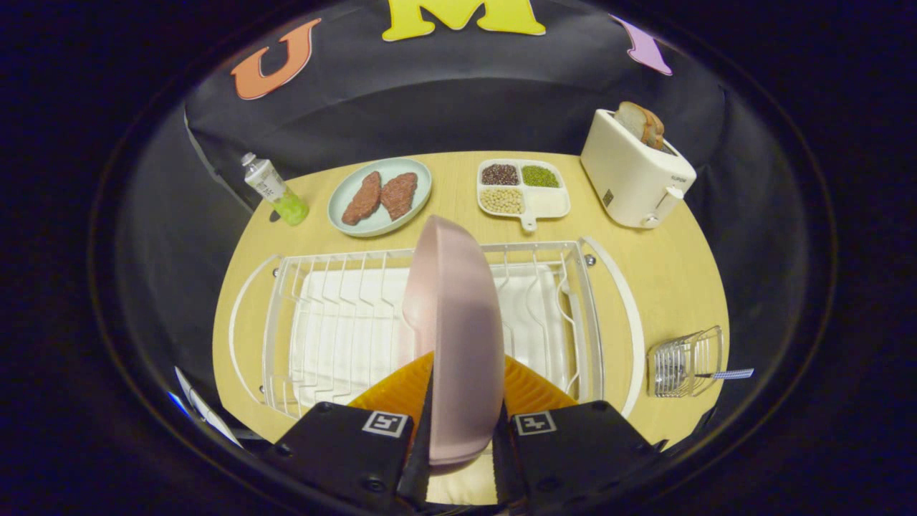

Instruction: Take the plate from the dish rack, then take the spoon from the basket and place it into the plate.

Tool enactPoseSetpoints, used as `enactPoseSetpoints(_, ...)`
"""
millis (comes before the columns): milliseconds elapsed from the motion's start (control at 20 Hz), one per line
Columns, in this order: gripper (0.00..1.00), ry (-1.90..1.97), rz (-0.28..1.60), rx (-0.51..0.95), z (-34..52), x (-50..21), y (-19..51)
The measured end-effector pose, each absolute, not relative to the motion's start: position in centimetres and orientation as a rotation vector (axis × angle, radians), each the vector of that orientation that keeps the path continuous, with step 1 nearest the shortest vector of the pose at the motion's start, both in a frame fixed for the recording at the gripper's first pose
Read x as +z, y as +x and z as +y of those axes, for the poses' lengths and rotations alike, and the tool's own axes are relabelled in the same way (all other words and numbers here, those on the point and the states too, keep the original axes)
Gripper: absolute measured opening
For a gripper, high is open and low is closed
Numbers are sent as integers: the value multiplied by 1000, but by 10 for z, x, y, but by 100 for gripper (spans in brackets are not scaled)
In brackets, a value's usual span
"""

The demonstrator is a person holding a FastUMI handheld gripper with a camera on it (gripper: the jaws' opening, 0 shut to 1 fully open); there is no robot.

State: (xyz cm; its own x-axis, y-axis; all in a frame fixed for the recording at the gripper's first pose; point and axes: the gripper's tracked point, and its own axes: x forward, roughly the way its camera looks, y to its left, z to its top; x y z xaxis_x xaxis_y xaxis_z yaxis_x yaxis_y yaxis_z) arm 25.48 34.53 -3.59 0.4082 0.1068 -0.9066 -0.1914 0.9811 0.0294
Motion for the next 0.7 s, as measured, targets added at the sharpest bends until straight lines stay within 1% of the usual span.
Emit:
enactPoseSetpoints(400, 36, -142, 1099, 52, 343, -16, 262)
enactPoseSetpoints(700, 35, -239, 1078, 3, 348, -5, 263)
